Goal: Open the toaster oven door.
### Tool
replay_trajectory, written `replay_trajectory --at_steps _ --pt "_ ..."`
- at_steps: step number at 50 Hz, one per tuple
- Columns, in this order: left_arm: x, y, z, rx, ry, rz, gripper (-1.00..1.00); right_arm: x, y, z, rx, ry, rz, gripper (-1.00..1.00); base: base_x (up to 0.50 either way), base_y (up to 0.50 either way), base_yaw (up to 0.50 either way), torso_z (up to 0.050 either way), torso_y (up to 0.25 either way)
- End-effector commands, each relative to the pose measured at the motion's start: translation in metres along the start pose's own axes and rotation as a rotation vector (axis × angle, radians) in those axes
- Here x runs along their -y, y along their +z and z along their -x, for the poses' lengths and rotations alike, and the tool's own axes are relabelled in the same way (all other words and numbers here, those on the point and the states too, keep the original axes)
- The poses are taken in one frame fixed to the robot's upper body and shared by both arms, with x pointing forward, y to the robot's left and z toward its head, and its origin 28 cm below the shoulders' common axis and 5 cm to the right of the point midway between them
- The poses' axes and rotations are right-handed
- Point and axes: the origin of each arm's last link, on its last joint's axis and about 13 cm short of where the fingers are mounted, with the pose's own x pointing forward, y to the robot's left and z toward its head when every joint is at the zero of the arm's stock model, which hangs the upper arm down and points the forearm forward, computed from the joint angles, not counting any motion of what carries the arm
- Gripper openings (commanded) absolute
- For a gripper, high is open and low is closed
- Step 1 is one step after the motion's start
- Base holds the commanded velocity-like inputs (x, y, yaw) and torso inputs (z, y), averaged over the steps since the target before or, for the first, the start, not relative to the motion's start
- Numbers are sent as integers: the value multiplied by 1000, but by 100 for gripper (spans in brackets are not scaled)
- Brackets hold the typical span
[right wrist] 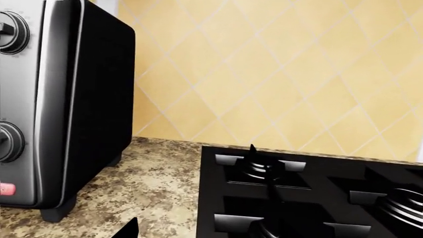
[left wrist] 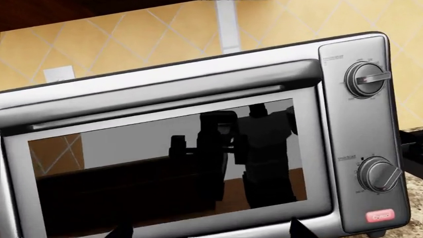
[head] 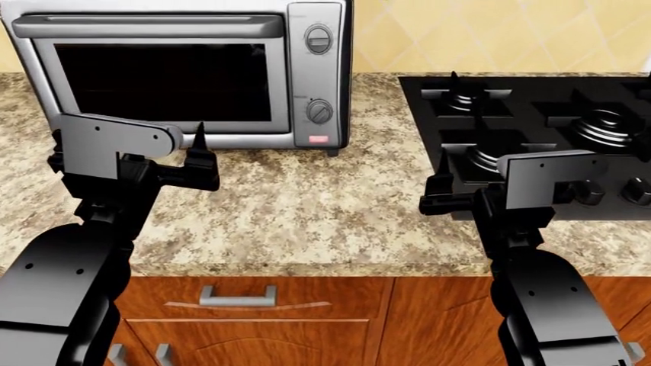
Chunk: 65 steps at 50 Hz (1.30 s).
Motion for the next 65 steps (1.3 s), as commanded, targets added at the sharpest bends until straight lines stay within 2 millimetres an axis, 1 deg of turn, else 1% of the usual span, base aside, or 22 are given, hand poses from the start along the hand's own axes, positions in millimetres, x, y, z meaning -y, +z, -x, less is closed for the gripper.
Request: replay_trajectory --at_steps 1,17,20,23,27,36,40,49,57,65 --pt "1 0 0 0 -2 -6 100 0 -2 0 -2 1 -2 100 238 0 0 0 0" --pt "3 0 1 -1 -10 -16 100 1 -3 1 -3 -3 -8 100 241 0 0 0 0" --pt "3 1 3 4 -17 -40 100 2 -3 1 2 -11 -15 100 135 0 0 0 0" --pt "4 1 9 0 -45 -119 100 1 -2 1 6 -13 -19 100 0 0 0 0 0" --pt "0 5 18 7 -81 -275 100 0 -5 -1 4 -8 -25 100 0 0 0 0 0" --pt "-17 35 35 42 -145 -608 100 -3 -9 -3 -6 4 -32 100 0 0 0 0 0" --pt "-24 43 43 55 -183 -749 100 -3 -8 -2 -3 6 -32 100 0 0 0 0 0" --pt "-36 62 55 68 -267 -946 100 -5 -9 -2 1 11 -35 100 0 0 0 0 0" --pt "-47 76 47 65 -307 -1129 100 -3 -10 -1 0 7 -41 100 0 0 0 0 0" --pt "-58 90 29 56 -337 -1250 100 -4 -12 -2 -3 11 -45 100 0 0 0 0 0"
